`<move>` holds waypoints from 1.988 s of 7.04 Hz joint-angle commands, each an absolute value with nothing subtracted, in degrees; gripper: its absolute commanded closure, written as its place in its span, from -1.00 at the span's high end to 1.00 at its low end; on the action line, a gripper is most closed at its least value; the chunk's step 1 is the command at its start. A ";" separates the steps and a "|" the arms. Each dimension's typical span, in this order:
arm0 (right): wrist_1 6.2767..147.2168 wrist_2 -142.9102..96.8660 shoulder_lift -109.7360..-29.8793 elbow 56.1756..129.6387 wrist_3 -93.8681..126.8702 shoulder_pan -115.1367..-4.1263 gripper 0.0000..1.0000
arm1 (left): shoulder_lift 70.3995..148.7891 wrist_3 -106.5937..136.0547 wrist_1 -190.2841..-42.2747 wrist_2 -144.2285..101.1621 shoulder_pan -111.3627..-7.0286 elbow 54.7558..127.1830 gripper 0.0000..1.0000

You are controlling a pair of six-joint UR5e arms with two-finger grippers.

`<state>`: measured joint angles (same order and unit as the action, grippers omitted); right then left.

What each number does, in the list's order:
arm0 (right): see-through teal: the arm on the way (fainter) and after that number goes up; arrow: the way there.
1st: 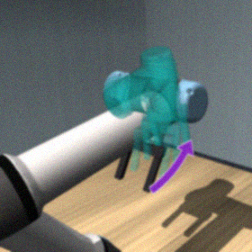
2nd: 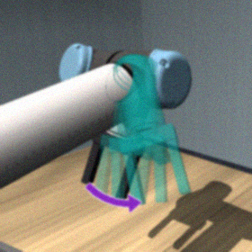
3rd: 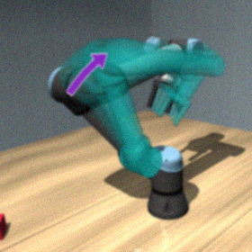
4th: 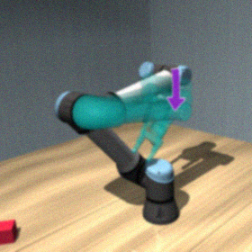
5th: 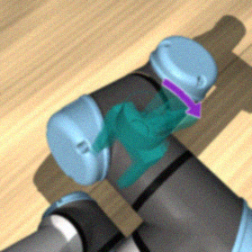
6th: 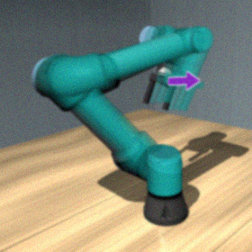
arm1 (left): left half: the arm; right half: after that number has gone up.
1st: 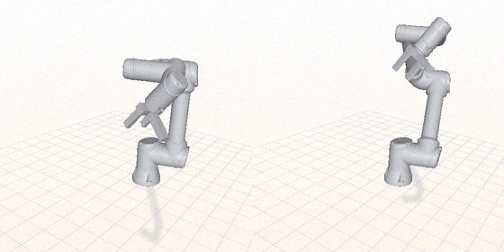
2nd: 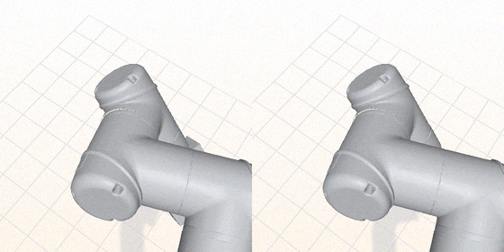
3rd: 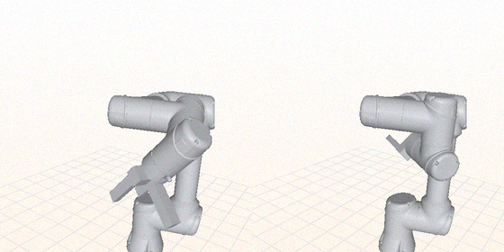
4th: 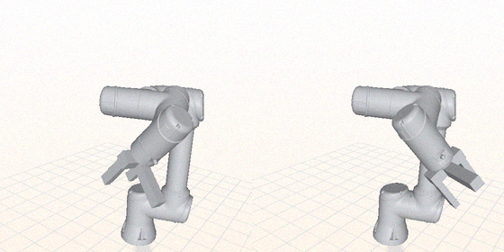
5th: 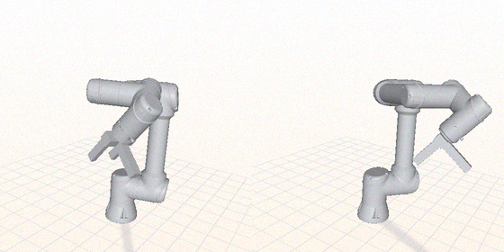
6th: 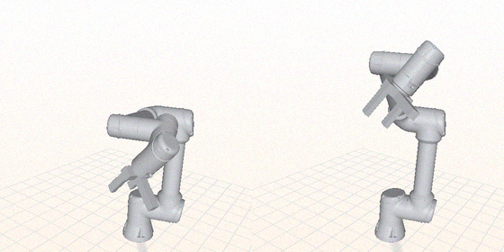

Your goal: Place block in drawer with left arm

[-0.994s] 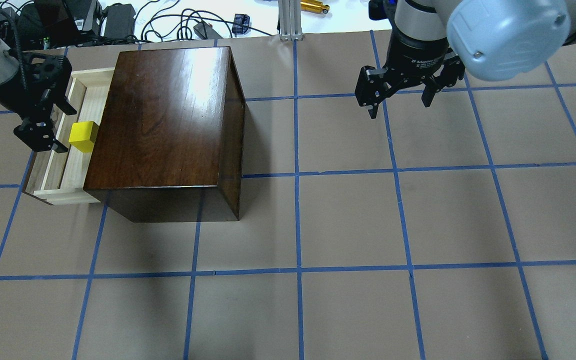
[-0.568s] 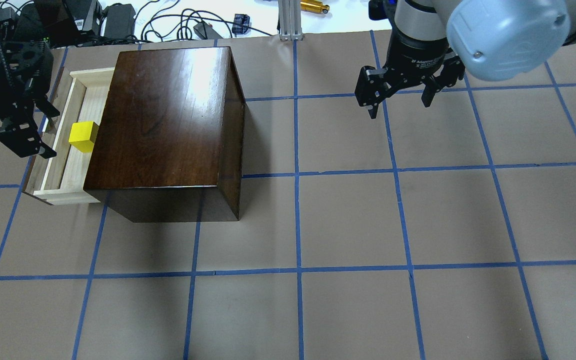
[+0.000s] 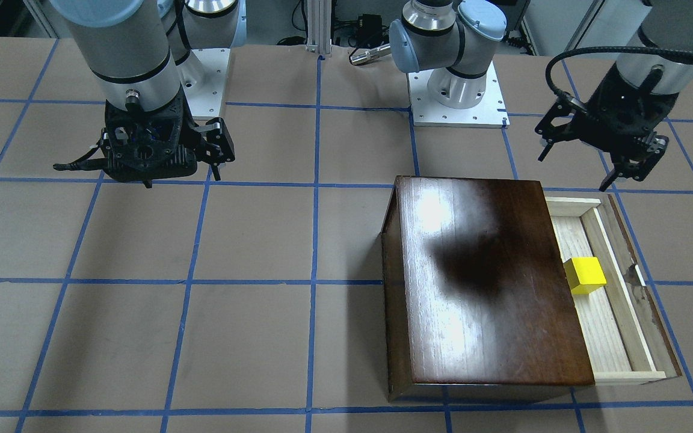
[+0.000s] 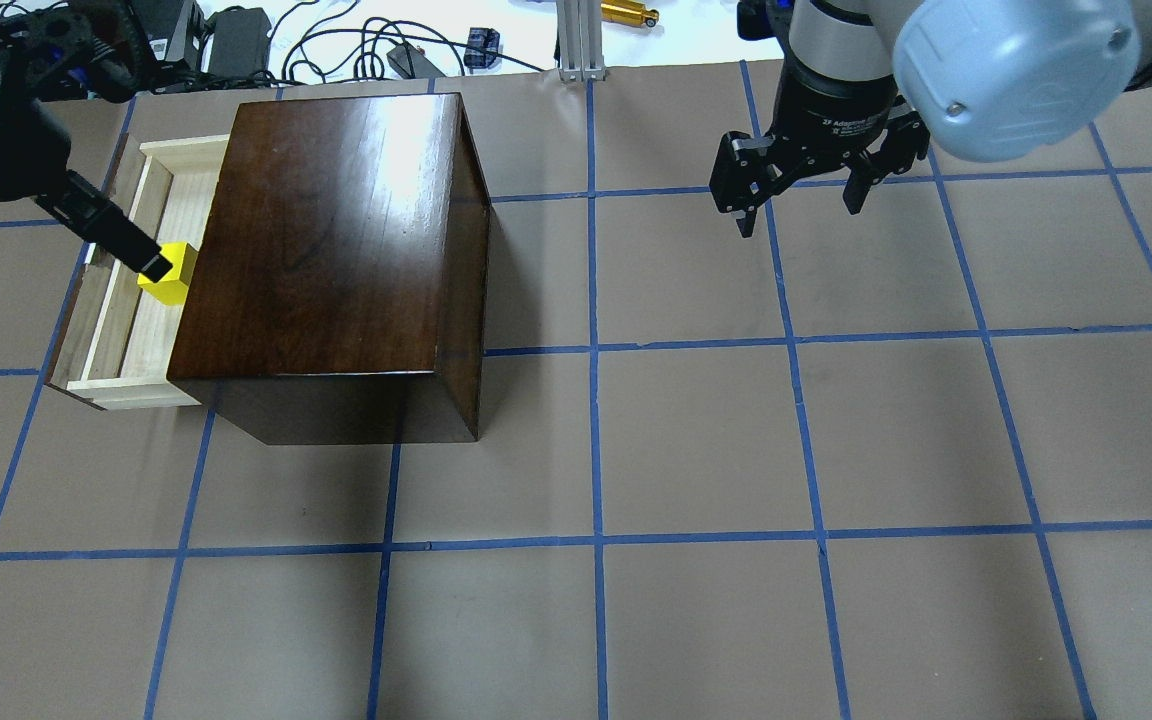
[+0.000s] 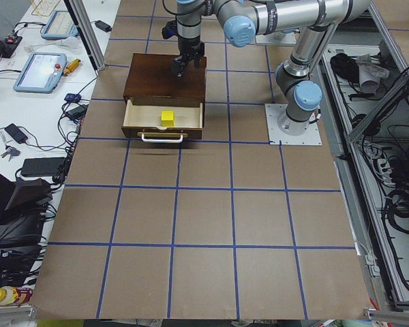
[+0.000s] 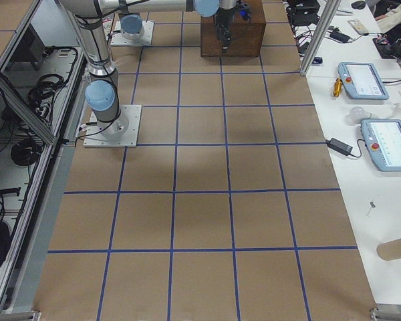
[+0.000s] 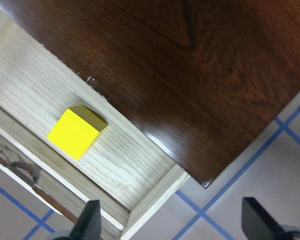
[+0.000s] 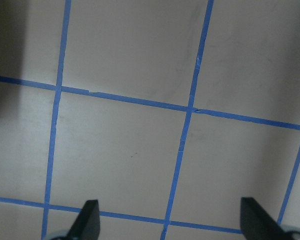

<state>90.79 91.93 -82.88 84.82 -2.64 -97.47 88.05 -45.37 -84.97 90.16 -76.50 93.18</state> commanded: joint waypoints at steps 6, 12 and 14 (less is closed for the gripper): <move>90.79 91.85 -82.88 84.81 -2.64 -97.47 1.00 | 89.03 1.67 -83.49 92.03 -92.37 92.81 1.00; 90.79 91.93 -82.88 84.81 -2.72 -97.47 1.00 | 88.95 0.88 -83.76 92.20 -92.46 92.81 1.00; 90.79 91.93 -82.88 84.81 -2.72 -97.47 1.00 | 88.94 0.70 -83.76 92.20 -92.37 92.81 1.00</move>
<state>90.79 91.93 -82.88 84.82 -2.72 -97.47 88.90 0.78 -83.80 92.18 -92.45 92.81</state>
